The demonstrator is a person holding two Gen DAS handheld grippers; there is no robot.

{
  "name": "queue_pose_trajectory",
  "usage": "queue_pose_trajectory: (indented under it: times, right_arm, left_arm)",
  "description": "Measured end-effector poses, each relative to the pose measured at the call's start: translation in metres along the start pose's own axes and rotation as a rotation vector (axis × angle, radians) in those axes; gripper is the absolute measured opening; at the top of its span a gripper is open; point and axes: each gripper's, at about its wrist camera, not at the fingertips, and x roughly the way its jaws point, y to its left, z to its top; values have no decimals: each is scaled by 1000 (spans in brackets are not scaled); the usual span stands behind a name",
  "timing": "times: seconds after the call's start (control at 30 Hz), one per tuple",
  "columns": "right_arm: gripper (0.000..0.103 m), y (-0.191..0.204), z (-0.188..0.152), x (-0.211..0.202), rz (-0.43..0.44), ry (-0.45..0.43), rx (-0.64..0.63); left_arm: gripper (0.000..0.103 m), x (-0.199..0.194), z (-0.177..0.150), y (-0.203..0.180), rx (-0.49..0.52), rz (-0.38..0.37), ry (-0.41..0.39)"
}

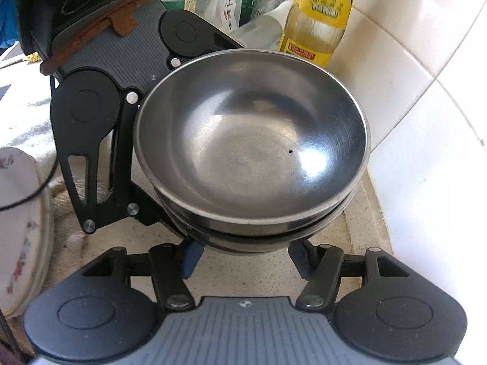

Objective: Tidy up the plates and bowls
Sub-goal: 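Grasp the steel bowl stack with both grippers from opposite rims and lift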

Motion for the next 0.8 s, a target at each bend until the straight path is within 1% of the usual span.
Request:
queue_pose_trajectory:
  times: [0.07, 0.3, 0.53, 0.6, 0.8]
  right_arm:
    - [61, 4, 2, -7, -8, -5, 2]
    - [61, 31, 11, -40, -34, -10, 2]
    - [61, 61, 20, -73, -55, -9, -4]
    - [61, 71, 22, -81, -57, -10, -7]
    - [61, 101, 24, -98, -50, -6, -10]
  left_arm:
    - [103, 7, 7, -18, 9, 3, -5]
    - [103, -26, 7, -43, 30, 15, -17]
    - [103, -57, 1, -82, 50, 34, -19]
    - [103, -62, 3, -90, 52, 39, -16]
    - [103, -76, -7, -120, 60, 54, -9]
